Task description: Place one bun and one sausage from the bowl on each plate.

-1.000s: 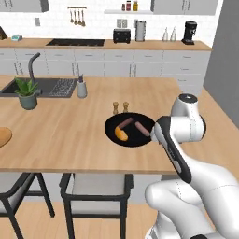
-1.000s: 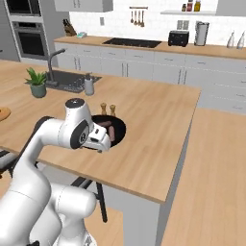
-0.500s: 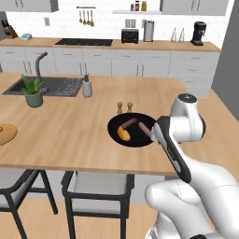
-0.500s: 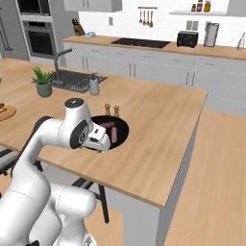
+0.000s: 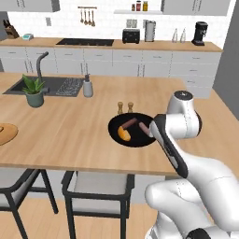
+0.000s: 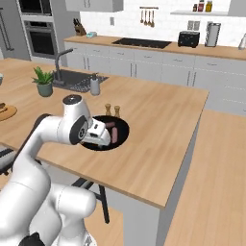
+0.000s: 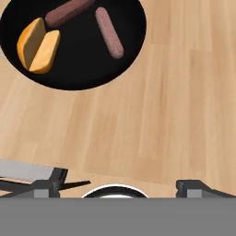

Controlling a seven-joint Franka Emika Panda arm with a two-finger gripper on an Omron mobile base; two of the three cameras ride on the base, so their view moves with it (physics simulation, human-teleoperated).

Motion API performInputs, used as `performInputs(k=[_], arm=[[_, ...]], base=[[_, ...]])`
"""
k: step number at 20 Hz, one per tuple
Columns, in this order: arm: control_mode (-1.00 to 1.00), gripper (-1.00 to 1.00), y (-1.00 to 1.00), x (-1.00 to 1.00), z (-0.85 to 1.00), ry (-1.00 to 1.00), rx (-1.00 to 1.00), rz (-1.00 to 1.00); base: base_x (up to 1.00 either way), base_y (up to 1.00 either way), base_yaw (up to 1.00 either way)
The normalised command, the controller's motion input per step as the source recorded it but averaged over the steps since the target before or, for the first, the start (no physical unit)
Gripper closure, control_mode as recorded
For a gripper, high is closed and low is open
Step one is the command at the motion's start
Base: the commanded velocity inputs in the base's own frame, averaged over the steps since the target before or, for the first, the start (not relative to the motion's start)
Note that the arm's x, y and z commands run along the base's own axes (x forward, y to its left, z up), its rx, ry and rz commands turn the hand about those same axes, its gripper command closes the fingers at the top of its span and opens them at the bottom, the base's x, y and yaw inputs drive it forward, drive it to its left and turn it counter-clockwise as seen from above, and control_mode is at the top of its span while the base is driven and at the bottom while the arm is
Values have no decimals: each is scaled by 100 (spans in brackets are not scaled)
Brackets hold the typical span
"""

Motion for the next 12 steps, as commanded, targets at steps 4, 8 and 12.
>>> performInputs(k=[4, 8, 12], arm=[[-100, -100, 0, 100, 67, 4, -9, 13], [-100, -100, -4, 100, -18, 15, -1, 15], [-100, -100, 4, 100, -68, 25, -16, 26]], base=[[0, 0, 0], [0, 0, 0], [0, 0, 0]])
